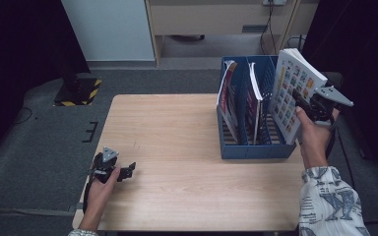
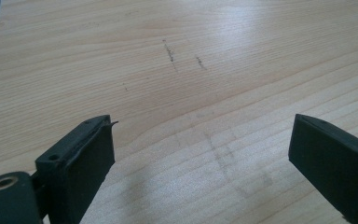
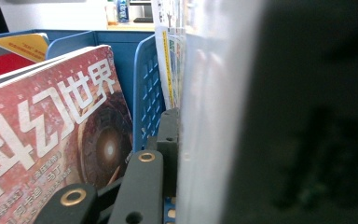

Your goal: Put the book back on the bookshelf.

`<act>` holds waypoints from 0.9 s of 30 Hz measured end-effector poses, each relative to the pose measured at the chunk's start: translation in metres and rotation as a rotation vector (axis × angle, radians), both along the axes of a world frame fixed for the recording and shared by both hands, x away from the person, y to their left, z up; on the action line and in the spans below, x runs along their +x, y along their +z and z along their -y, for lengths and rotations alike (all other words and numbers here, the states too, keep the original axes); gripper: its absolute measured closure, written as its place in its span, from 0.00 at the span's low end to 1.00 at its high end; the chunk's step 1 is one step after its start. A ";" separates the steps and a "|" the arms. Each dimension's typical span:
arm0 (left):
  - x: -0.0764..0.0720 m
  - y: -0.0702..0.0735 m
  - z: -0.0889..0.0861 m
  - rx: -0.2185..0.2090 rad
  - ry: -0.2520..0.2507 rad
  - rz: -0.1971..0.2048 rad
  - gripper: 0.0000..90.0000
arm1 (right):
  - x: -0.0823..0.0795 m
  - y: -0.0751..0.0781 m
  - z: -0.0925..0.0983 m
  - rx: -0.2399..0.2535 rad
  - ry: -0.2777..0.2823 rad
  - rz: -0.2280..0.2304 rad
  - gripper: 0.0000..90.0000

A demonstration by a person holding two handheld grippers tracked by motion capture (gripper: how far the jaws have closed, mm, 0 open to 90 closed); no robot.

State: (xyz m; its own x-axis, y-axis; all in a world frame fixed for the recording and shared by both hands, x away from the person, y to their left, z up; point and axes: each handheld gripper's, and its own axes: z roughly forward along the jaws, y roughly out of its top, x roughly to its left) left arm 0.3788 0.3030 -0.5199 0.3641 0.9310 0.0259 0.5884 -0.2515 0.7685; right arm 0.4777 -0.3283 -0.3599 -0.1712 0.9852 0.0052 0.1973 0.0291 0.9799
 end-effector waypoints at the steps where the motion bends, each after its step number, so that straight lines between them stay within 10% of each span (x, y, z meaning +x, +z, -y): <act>1: 0.000 0.000 0.000 0.000 0.001 0.000 0.07 | 0.002 -0.001 0.000 -0.001 -0.002 0.004 0.82; 27: 0.000 -0.001 -0.003 -0.011 0.013 -0.004 0.07 | 0.016 -0.028 -0.006 0.022 -0.018 0.031 0.82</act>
State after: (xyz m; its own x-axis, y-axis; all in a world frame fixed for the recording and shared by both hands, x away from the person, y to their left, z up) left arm 0.3786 0.3059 -0.5214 0.3522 0.9358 0.0143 0.5944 -0.2355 0.7689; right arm 0.4940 -0.3228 -0.3874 -0.1540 0.9878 0.0222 0.1673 0.0039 0.9859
